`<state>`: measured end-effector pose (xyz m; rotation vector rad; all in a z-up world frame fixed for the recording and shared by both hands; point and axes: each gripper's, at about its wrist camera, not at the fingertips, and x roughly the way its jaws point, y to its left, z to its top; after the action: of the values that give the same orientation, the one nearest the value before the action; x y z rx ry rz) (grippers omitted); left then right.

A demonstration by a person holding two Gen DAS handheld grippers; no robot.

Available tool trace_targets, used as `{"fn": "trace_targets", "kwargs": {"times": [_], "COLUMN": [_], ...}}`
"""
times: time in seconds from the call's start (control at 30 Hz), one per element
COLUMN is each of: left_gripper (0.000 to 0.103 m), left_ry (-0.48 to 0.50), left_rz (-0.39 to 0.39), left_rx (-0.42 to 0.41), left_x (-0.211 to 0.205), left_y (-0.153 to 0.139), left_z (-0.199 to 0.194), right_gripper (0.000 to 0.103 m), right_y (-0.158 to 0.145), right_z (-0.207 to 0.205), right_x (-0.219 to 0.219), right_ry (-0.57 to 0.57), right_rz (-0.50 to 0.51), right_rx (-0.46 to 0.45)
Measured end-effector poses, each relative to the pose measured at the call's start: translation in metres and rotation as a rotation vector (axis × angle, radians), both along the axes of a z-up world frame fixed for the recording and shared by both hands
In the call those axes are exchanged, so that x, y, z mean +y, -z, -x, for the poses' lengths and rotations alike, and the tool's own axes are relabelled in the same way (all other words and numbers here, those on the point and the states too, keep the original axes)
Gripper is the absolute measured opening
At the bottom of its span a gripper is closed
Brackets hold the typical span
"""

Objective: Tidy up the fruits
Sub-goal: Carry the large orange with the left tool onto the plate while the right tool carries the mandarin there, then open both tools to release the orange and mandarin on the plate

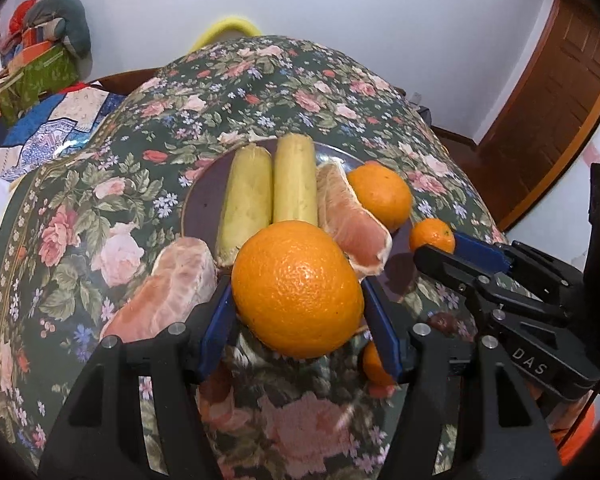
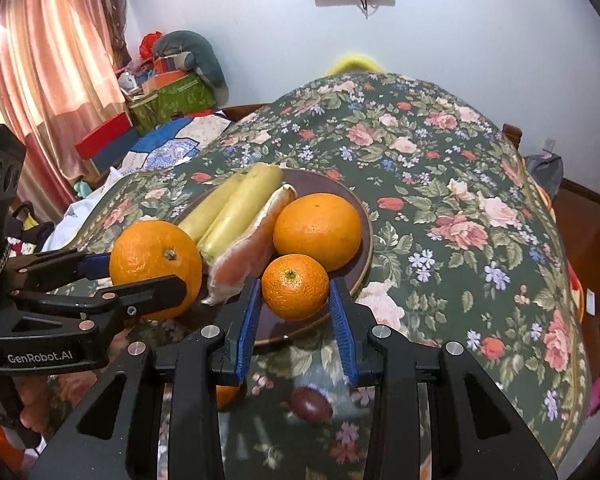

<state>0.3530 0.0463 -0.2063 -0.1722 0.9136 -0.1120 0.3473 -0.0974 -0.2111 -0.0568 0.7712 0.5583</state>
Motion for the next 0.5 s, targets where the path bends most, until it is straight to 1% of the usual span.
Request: {"fn": "trace_targets", "kwargs": {"times": [0.07,0.17,0.37,0.5], "left_gripper": [0.062,0.062,0.062,0.062], "left_ry": [-0.005,-0.008,-0.005,-0.002], "left_rz": [0.004,0.037,-0.005,-0.008], "left_rx": [-0.006,0.007,0.005,0.017], "left_x": [0.003,0.006,0.001,0.002], "left_y": [0.001,0.004,0.009,0.012], "left_z": [-0.004,-0.010,-0.016,-0.017], "right_gripper": [0.032,0.032,0.032,0.032], "right_y": [0.002,0.004,0.008,0.014], "right_z": [-0.004,-0.008,-0.011,-0.013], "right_x": [0.001,0.002,0.007,0.009], "right_ry": [0.001,-0.003,-0.014,-0.021], "right_rz": [-0.003,-0.009,0.007,0.017], "right_rx": [0.008,0.016,0.023,0.037]}}
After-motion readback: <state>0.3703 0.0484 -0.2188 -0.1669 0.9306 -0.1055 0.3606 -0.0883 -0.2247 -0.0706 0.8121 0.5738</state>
